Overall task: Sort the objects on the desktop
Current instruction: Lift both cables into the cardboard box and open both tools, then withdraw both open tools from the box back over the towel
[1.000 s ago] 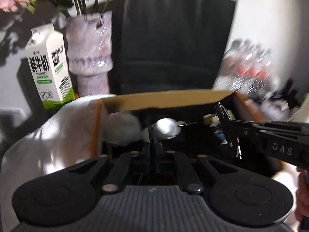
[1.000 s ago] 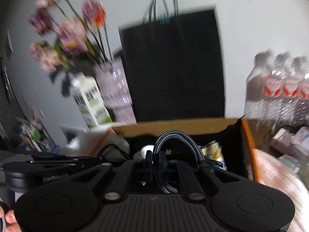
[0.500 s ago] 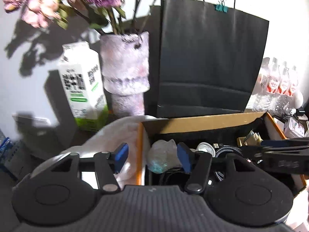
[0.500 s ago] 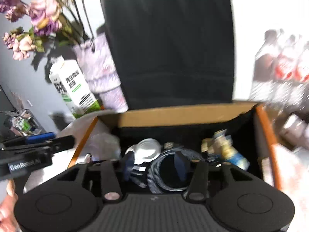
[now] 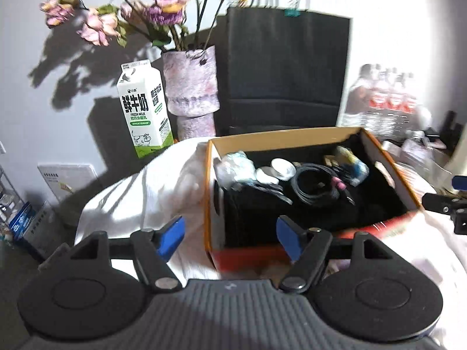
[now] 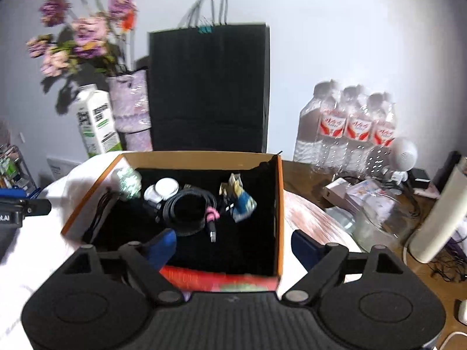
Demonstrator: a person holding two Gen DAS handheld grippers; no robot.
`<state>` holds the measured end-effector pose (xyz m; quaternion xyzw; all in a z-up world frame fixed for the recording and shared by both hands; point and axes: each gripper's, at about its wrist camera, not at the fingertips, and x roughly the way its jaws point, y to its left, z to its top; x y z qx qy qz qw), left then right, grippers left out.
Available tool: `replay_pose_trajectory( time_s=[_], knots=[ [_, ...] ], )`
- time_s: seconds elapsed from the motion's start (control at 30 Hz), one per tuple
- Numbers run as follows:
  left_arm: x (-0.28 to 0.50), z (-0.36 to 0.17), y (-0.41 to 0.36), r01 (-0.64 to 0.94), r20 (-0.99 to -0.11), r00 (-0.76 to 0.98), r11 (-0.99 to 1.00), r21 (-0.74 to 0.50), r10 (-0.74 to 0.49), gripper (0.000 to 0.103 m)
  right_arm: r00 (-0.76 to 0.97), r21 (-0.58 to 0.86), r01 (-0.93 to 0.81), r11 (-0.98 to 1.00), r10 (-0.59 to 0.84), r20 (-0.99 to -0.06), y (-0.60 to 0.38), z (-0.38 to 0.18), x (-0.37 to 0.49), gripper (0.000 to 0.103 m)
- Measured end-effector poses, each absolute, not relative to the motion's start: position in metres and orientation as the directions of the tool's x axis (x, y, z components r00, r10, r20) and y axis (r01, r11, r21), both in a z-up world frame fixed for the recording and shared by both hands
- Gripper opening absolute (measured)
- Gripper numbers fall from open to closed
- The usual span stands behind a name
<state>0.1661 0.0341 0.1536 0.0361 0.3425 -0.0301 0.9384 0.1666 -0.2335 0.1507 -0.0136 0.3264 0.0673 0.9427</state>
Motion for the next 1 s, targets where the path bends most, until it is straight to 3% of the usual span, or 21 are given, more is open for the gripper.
replay_pose_trajectory(
  time_s=[0.07,0.2,0.47,0.63,0.73,1.0],
  knots=[
    [0.132,0.150,0.034,0.114,-0.625,0.777,0.993,0.031,-0.070,0.074,0.802,0.005,-0.154,0.988,0.128,-0.583,-0.234,0.144,0.134,0.091],
    [0.059,0.132,0.031,0.174,-0.549,0.824,0.985,0.014,-0.137,0.085,0.840,-0.003,-0.195,0.981,0.165,-0.517,-0.233,0.118,0.058,0.095],
    [-0.044,0.075,0.025,0.124,-0.512,0.849,0.991,-0.048,-0.131,0.086,0.881,-0.059,-0.173,0.983,0.128,-0.456,-0.210,0.051,-0.063,0.097],
    [-0.076,0.035,0.019,0.079,-0.582,0.810,0.997,-0.024,-0.078,0.087,0.871,-0.080,-0.107,0.991,0.054,-0.489,-0.202,0.022,-0.095,0.097],
    [-0.080,0.025,0.019,0.089,-0.611,0.787,0.996,-0.018,-0.081,0.087,0.865,-0.046,-0.129,0.991,0.090,-0.494,-0.197,0.010,-0.106,0.097],
    [-0.073,0.021,0.017,0.083,-0.616,0.784,0.996,-0.025,-0.080,0.087,0.852,-0.039,-0.134,0.990,0.095,-0.515,-0.191,0.000,-0.104,0.095]
  ],
)
